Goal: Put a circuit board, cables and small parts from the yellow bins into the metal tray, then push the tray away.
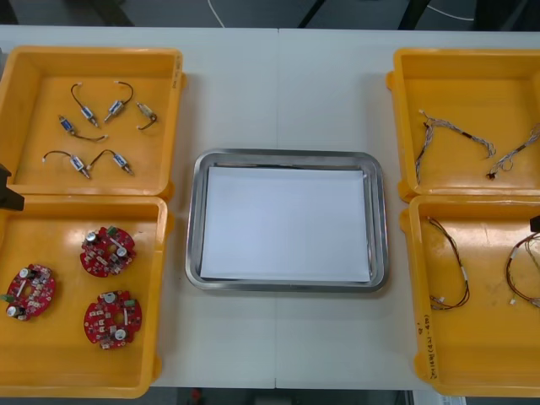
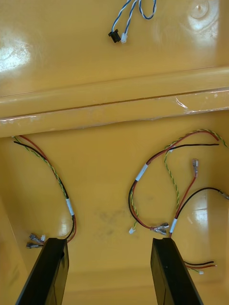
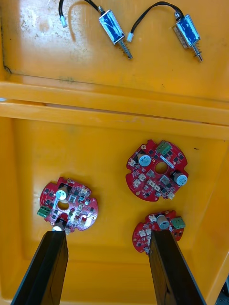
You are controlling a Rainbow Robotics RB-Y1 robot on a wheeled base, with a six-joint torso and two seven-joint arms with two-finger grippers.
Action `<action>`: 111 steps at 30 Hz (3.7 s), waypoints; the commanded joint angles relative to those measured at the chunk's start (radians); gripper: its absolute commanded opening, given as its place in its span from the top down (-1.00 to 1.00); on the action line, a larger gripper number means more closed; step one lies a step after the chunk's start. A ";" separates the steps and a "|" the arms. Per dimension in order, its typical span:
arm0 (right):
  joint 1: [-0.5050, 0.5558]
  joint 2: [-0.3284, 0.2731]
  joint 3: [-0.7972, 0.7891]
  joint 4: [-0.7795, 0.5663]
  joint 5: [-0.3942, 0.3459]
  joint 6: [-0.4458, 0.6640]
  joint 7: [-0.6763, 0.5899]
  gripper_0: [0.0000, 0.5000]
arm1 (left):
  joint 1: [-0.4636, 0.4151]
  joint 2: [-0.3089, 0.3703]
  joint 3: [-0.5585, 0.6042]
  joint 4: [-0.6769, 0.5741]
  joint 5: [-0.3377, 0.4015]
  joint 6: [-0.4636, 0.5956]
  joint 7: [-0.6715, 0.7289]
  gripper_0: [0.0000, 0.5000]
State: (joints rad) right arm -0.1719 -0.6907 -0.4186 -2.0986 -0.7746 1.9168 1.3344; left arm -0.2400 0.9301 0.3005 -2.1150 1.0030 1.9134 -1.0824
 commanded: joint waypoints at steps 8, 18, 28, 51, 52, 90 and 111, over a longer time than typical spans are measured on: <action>0.014 0.004 -0.026 -0.032 -0.005 0.003 0.006 -1.00 | 0.011 0.046 0.029 -0.025 0.002 0.006 -0.091 -1.00; 0.014 0.004 -0.026 -0.032 -0.005 0.003 0.006 -1.00 | 0.011 0.046 0.029 -0.025 0.002 0.006 -0.091 -1.00; 0.014 0.004 -0.026 -0.032 -0.005 0.003 0.006 -1.00 | 0.011 0.046 0.029 -0.025 0.002 0.006 -0.091 -1.00; 0.014 0.004 -0.026 -0.032 -0.005 0.003 0.006 -1.00 | 0.011 0.046 0.029 -0.025 0.002 0.006 -0.091 -1.00; 0.014 0.004 -0.026 -0.032 -0.005 0.003 0.006 -1.00 | 0.011 0.046 0.029 -0.025 0.002 0.006 -0.091 -1.00; 0.014 0.004 -0.026 -0.032 -0.005 0.003 0.006 -1.00 | 0.011 0.046 0.029 -0.025 0.002 0.006 -0.091 -1.00; -0.008 -0.012 -0.042 -0.037 -0.009 0.003 0.006 -1.00 | 0.034 0.041 -0.003 -0.007 0.003 0.006 -0.064 -1.00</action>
State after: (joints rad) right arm -0.1722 -0.6908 -0.4204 -2.1010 -0.7746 1.9168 1.3344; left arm -0.2362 0.9301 0.2994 -2.1144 1.0030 1.9135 -1.0824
